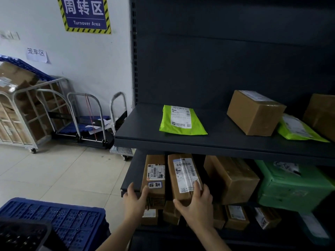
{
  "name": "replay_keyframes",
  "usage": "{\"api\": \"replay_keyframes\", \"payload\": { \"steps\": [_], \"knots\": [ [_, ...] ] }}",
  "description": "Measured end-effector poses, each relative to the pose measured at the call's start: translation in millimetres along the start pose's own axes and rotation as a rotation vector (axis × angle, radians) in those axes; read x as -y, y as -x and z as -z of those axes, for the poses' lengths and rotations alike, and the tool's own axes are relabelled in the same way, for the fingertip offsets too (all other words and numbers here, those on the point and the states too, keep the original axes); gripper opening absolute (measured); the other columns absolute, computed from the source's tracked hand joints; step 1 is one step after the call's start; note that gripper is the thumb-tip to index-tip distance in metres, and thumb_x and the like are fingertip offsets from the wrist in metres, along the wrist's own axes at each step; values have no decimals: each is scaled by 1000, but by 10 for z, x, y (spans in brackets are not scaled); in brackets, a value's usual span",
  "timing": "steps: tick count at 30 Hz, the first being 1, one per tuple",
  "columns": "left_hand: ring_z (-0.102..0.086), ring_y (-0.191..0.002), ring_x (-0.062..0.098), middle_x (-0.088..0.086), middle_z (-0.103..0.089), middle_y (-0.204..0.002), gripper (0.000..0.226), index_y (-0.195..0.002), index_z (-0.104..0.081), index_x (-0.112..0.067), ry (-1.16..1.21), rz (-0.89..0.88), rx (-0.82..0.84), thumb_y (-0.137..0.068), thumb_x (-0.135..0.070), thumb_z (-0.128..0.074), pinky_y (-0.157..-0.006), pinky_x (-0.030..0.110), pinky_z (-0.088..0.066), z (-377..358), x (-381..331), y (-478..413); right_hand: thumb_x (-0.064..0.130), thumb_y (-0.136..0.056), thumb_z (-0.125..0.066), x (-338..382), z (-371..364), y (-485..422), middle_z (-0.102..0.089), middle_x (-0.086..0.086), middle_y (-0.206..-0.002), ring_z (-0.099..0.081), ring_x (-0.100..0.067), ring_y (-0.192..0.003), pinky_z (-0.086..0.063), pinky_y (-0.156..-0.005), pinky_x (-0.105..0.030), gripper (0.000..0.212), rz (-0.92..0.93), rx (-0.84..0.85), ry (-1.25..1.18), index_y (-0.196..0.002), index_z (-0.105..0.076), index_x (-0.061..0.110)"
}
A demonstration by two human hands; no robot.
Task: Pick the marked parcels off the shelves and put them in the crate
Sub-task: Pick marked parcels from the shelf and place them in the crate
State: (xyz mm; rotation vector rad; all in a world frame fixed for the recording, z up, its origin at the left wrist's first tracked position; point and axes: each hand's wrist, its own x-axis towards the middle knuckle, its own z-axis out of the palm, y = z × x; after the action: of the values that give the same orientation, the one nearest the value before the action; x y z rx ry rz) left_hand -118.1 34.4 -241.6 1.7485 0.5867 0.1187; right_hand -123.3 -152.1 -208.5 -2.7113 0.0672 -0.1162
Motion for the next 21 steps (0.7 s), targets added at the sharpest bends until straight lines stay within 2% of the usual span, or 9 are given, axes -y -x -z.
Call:
{"api": "replay_keyframes", "payload": {
  "steps": [3,5,7,10,12,13,17,21],
  "knots": [
    [-46,-125,36,20,-43,-139,68,-146,-25,-14,282,244,180,-91,-37,-56,-99,43,-42,26,18,-82,73,-72,-52,22,6,-21,-10,-11,-150,-23,-27,-134,-39,-104,-34,101,-18,21,-6,-147,-6,23],
    [-52,-118,38,22,-51,-130,61,-142,-33,-12,434,312,283,-90,-29,-59,-95,46,-46,5,5,-112,71,-72,-53,45,2,-49,-9,-12,-150,-23,-27,-133,-39,-104,-33,100,-23,30,-17,-146,-7,23],
    [-56,-113,41,25,-55,-123,52,-134,-41,-8,520,335,321,-87,-20,-62,-85,47,-52,-11,-16,-132,69,-72,-55,88,-27,-85,-9,-11,-149,-21,-27,-133,-40,-102,-32,99,-27,40,-27,-146,-7,23],
    [-61,-103,37,22,-61,-111,37,-120,-54,-12,525,318,279,-86,-21,-64,-76,44,-56,28,5,-145,69,-72,-56,179,-70,-165,-9,-10,-148,-20,-27,-132,-41,-100,-31,99,-31,49,-45,-146,-8,24],
    [-67,-89,30,19,-67,-102,26,-110,-60,-16,535,291,277,-85,-22,-63,-60,36,-58,126,31,-167,69,-71,-56,246,-106,-245,-10,-10,-147,-21,-27,-131,-41,-99,-32,99,-28,51,-37,-145,-8,25],
    [-69,-85,29,18,-69,-99,23,-108,-62,-16,538,285,288,-85,-22,-63,-56,33,-57,171,46,-179,70,-71,-56,282,-108,-277,-11,-10,-147,-22,-27,-131,-42,-98,-33,99,-36,47,-35,-145,-9,25],
    [-70,-88,26,9,-76,-88,24,-106,-67,-18,518,249,228,-83,-26,-65,-62,33,-55,462,128,-252,72,-70,-55,552,-247,-432,-19,-11,-143,-27,-28,-127,-43,-95,-32,98,2,46,-23,-145,-15,23],
    [-67,-100,28,7,-75,-99,36,-108,-69,-23,496,217,183,-74,-34,-72,-80,41,-56,697,164,-259,74,-70,-53,785,-357,-568,-22,-14,-143,-29,-31,-126,-48,-88,-33,98,4,50,3,-144,-17,21]
  ]
}}
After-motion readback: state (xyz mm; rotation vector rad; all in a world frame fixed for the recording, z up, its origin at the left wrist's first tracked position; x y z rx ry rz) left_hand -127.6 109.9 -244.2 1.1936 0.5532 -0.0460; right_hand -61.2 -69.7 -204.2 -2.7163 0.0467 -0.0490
